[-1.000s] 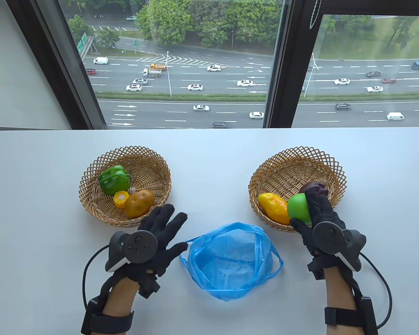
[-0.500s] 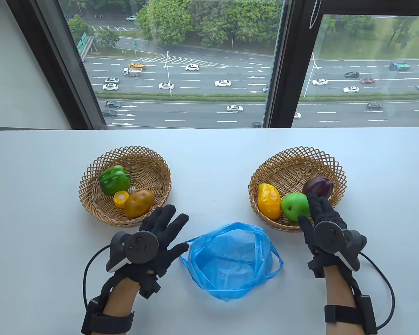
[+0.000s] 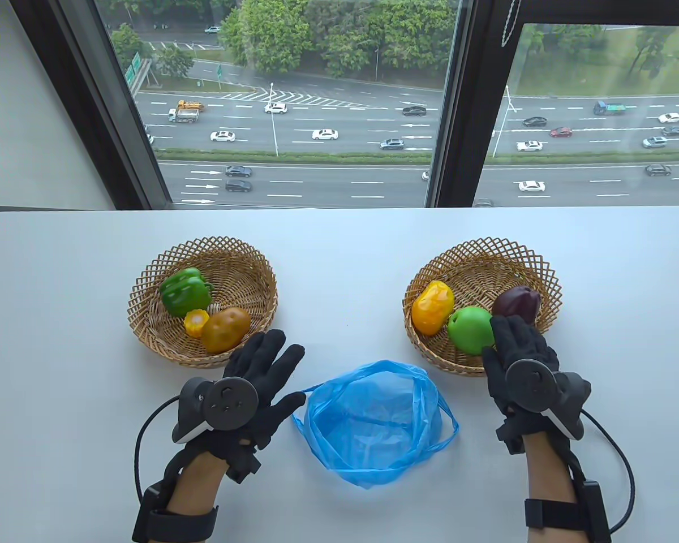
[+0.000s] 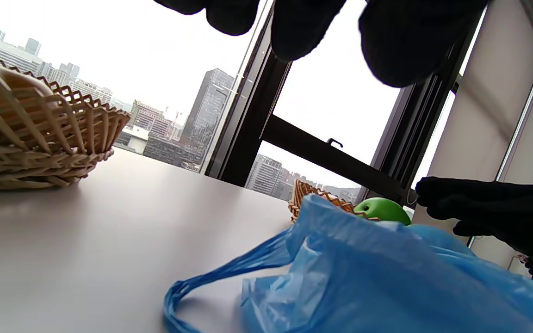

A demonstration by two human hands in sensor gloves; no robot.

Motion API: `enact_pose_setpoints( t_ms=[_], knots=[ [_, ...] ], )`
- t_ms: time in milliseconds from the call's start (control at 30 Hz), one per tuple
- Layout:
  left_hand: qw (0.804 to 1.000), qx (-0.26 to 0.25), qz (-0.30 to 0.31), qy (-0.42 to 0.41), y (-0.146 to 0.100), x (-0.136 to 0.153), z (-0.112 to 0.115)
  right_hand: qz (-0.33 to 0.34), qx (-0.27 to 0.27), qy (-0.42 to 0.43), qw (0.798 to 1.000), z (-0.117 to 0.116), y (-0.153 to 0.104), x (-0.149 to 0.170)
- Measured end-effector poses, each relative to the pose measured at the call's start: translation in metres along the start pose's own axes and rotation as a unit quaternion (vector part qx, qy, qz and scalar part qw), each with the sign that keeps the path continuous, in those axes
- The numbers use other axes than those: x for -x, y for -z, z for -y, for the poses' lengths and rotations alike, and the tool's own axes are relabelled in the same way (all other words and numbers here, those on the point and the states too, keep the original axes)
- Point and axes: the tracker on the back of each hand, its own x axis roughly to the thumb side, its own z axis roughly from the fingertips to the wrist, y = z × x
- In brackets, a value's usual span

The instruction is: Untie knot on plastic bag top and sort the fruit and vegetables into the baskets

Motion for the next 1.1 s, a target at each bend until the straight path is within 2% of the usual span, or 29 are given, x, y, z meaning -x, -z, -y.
enact_pose_setpoints(
  t_ms=[133,233,533,633,800,1100],
  knots=[
    [1.000,-0.017,0.007,0.004,-0.001,-0.003,-0.004,0.027,0.009,0.009,1.000,0.011,-0.002,-0.013],
    [1.000,-0.027,0.007,0.009,-0.002,-0.003,-0.006,0.052,-0.018,0.007,0.998,0.019,-0.004,-0.026],
    [0.998,-0.042,0.001,0.037,-0.003,-0.004,-0.005,0.084,-0.043,-0.003,0.996,0.031,-0.010,-0.059],
    [0.996,-0.062,-0.010,0.067,-0.004,-0.005,-0.006,0.089,-0.094,-0.011,0.992,0.031,-0.013,-0.071],
    [0.992,-0.090,-0.013,0.084,-0.006,-0.008,-0.008,0.120,-0.127,-0.028,0.984,0.033,-0.018,-0.086],
    [0.996,-0.058,-0.010,0.070,-0.003,-0.006,-0.002,0.155,-0.162,-0.015,0.974,0.018,-0.019,-0.095]
  ],
)
